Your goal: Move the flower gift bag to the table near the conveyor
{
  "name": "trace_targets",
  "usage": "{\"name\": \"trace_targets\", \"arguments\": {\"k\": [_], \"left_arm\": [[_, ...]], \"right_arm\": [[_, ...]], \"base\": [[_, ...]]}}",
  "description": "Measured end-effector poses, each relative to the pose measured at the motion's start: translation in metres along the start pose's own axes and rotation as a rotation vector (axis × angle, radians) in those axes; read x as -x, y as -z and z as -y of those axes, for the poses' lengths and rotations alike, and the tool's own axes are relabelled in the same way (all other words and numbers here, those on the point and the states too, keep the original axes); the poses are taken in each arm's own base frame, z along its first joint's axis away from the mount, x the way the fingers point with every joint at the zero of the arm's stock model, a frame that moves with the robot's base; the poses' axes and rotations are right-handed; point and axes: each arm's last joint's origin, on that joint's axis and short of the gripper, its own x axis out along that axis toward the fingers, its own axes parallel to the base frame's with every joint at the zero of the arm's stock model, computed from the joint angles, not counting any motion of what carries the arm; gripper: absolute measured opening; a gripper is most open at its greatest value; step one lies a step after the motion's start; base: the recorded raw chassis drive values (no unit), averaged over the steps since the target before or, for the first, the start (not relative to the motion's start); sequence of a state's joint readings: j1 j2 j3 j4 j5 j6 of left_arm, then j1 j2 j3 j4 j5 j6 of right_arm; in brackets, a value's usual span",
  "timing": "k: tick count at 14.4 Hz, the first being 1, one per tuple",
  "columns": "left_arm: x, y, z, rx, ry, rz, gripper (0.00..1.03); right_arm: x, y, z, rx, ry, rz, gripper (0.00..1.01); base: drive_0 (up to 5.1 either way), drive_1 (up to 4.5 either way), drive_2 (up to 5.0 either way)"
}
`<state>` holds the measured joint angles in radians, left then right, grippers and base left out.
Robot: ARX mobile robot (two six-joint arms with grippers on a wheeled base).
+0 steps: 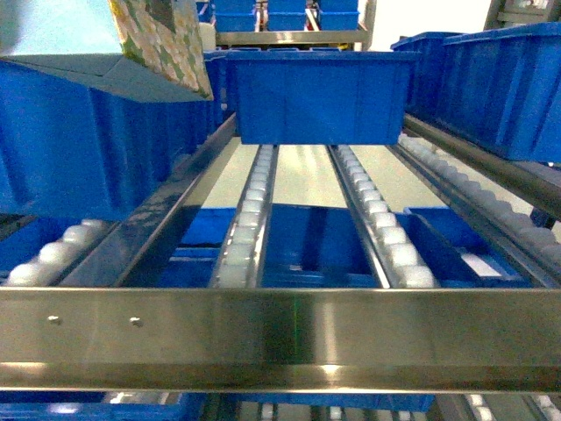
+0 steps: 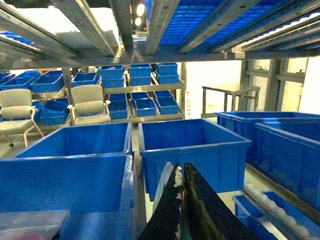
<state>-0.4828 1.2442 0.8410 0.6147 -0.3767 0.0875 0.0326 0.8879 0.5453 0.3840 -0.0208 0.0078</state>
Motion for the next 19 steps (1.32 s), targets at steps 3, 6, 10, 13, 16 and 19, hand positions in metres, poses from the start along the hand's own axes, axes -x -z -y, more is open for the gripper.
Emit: {"name": "trace_targets", "arguments": {"k": [3, 6, 10, 13, 16, 19], "left_arm": [[0.0003, -0.0006, 0.0001, 0.002, 0.003, 0.004, 0.02], [-0.0006, -0.0005, -0.0026, 0.000, -0.015, 0.003, 0.02], [-0.0003, -0.0004, -0.0012, 0.000, -0.008, 0.003, 0.02], [-0.0007, 0.0012, 0.0005, -0.001, 0.003, -0.003, 0.02], [-0.0004, 0.0013, 0.0012, -0.002, 0.006, -0.005, 0.02], [0.0004, 0.0003, 0.0012, 0.000, 0.007, -0.002, 0.02]], "right_arm": [[0.0002, 0.0002, 0.0000, 0.000, 0.000, 0.001, 0.02], [0.0004, -0.0004, -0.0006, 0.000, -0.010, 0.006, 0.02], [0.0000, 0.0004, -0.0001, 0.000, -0.005, 0.000, 0.02], [0.0002, 0.0001, 0.0000, 0.000, 0.000, 0.004, 0.02], [0.0002, 0.0010, 0.0005, 0.000, 0.009, -0.004, 0.02], [0.0002, 0.0006, 0.0000, 0.000, 0.002, -0.001, 0.02]], "base": [[0.0, 0.00, 0.0], [0.0, 0.00, 0.0], [-2.7, -1.26, 3.5], [0.3, -3.54, 4.1], [-1.3, -2.92, 4.1], [-4.7, 1.00, 3.7]]}}
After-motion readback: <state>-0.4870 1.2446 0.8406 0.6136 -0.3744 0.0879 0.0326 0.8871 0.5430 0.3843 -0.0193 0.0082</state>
